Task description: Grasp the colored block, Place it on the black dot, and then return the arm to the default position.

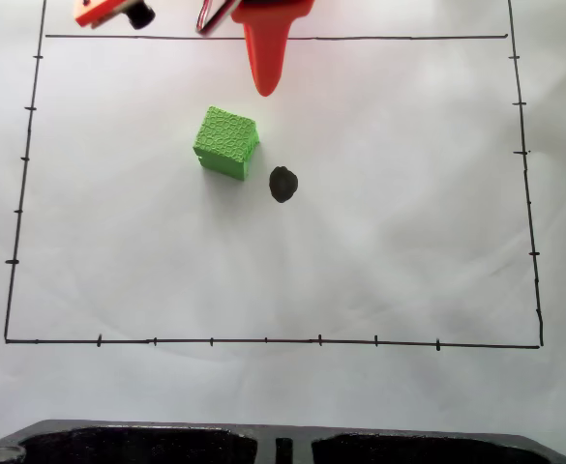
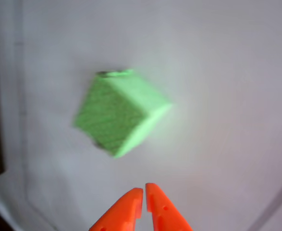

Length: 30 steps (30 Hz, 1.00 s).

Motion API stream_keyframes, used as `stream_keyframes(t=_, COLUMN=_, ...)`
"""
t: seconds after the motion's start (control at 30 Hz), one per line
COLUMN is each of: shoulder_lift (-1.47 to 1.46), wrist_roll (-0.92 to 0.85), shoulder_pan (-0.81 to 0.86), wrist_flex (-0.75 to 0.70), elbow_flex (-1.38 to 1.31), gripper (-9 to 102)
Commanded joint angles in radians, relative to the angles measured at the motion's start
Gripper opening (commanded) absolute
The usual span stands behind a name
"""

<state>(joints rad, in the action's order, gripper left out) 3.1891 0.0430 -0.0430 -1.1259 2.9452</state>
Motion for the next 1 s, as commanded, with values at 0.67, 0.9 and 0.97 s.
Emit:
stream_keyframes(t=0.67, shoulder_lift=-0.739, wrist_roll=0.285, shoulder_pan=0.173, wrist_flex=-0.026, elbow_flex=-0.500, gripper=1)
stream_keyframes(t=0.9, shoulder_lift=-0.787, wrist_roll=0.353, shoulder_pan=0.178, wrist_flex=0.012, elbow_flex=-0.500, gripper=13)
stream_keyframes(t=0.97, shoulder_lift=-0.795, wrist_roll=0.368, shoulder_pan=0.175, wrist_flex=0.009, elbow_flex=-0.500, gripper=18)
